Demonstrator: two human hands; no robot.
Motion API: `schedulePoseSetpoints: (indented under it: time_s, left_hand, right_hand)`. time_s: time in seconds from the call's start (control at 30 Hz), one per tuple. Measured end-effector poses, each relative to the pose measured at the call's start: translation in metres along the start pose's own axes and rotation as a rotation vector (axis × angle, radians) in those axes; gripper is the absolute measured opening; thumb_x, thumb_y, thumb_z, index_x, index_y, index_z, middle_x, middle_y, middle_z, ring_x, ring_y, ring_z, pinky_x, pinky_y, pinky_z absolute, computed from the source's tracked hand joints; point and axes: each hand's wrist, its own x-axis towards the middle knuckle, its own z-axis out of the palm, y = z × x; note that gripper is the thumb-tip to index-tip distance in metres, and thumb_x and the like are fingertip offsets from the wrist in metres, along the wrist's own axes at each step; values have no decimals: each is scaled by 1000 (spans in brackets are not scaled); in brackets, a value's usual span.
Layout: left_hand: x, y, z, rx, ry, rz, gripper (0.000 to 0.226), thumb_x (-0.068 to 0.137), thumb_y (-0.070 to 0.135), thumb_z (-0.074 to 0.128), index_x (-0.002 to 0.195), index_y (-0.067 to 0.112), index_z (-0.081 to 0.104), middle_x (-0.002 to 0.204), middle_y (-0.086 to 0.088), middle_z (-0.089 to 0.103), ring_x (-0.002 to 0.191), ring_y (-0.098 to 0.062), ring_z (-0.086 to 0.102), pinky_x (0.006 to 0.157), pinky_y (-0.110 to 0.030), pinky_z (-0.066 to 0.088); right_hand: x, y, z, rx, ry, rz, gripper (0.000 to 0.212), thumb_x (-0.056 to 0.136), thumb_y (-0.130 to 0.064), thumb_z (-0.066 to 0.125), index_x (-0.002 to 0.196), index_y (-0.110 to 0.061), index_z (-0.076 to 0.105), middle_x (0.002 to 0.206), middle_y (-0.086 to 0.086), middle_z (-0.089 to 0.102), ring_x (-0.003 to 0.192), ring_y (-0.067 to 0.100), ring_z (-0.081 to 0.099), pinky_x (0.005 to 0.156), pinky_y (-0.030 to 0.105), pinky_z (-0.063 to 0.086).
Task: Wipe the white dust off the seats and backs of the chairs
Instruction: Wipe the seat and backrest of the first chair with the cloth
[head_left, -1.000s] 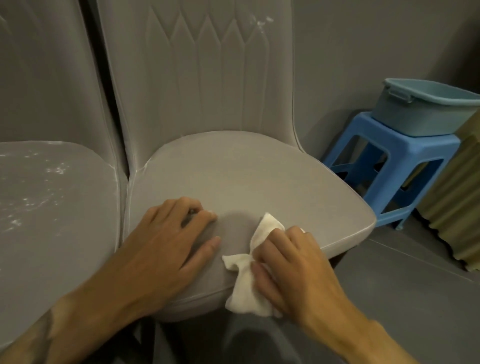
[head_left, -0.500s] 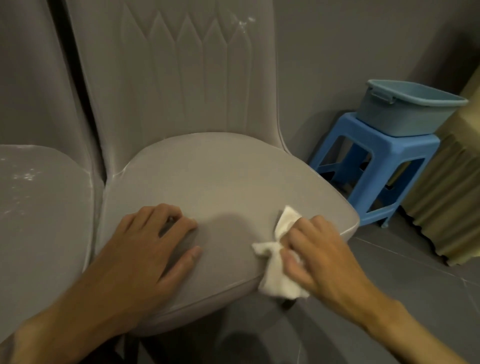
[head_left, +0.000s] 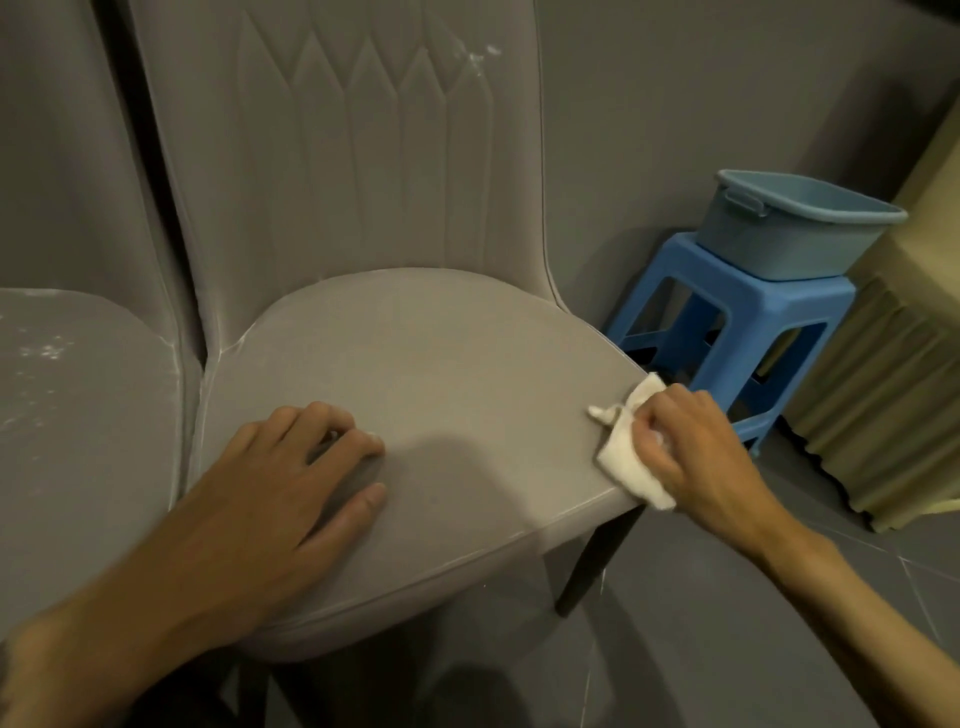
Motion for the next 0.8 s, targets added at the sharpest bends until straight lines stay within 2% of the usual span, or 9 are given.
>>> schedulePoseSetpoints:
  time_s: [0.07, 0.23, 0.3, 0.33, 0.4, 0.43, 0.53, 0.67, 0.8]
  left_hand:
    - [0, -6, -3, -26, 15, -9, 43, 102, 63, 29, 127, 41, 55, 124, 19, 44, 108, -7, 46, 95, -33, 40]
    - [4, -40, -13, 50, 79, -120, 48, 103, 62, 26, 129, 37, 58, 126, 13, 48, 113, -14, 51, 96, -37, 40]
    - [4, -56, -16, 99, 59, -213, 52, 101, 66, 20, 129, 39, 55, 128, 12, 46, 115, -15, 48, 99, -36, 36]
    - [3, -62, -17, 115, 52, -260, 53, 100, 68, 18, 128, 40, 54, 129, 11, 46, 116, -16, 48, 100, -37, 34]
    - [2, -70, -19, 137, 36, -330, 54, 99, 69, 16, 127, 40, 52, 130, 9, 47, 118, -17, 47, 102, -39, 35]
    - [2, -73, -20, 147, 24, -350, 55, 99, 69, 16, 128, 40, 52, 131, 8, 47, 118, -18, 47, 103, -41, 36]
    - [2, -80, -22, 146, -24, -376, 62, 98, 70, 12, 136, 37, 49, 134, 7, 47, 120, -17, 46, 106, -41, 36]
    - [5, -86, -25, 140, -42, -372, 64, 98, 69, 11, 139, 38, 48, 134, 10, 46, 121, -14, 45, 106, -37, 35]
    - [7, -86, -26, 135, -56, -385, 59, 102, 66, 11, 141, 39, 46, 138, 11, 45, 126, -11, 42, 110, -35, 33]
  right_hand:
    - [10, 5, -1, -18, -2, 92, 22, 100, -41, 42, 86, -27, 52, 84, -12, 46, 77, 10, 41, 68, 34, 37]
    - [18, -24, 11, -71, -79, -3, 22, 100, -53, 30, 82, -42, 37, 81, -22, 41, 78, -3, 40, 62, 19, 27]
    - [44, -22, 17, -93, -126, 38, 25, 99, -52, 29, 81, -40, 41, 82, -18, 45, 74, 2, 42, 61, 20, 27]
    - [63, -19, 22, -107, -152, 90, 26, 101, -49, 32, 83, -35, 46, 85, -13, 50, 75, 6, 45, 63, 23, 32]
    - [109, -15, 32, -143, -179, 210, 31, 104, -39, 36, 95, -17, 57, 100, 6, 59, 86, 22, 54, 76, 40, 45]
    - [131, -17, 39, -161, -188, 284, 34, 105, -35, 36, 104, -9, 58, 110, 14, 60, 96, 31, 55, 85, 48, 46]
    - [176, -35, 61, -155, -207, 434, 44, 104, -35, 36, 128, -2, 53, 133, 22, 53, 119, 41, 49, 102, 49, 40]
    - [165, -53, 78, -107, -188, 250, 52, 98, -49, 44, 136, -15, 52, 140, 16, 47, 123, 38, 42, 105, 47, 35]
    - [188, -46, 83, -139, -147, 266, 39, 101, -32, 45, 134, -12, 52, 138, 17, 48, 122, 36, 44, 102, 44, 37]
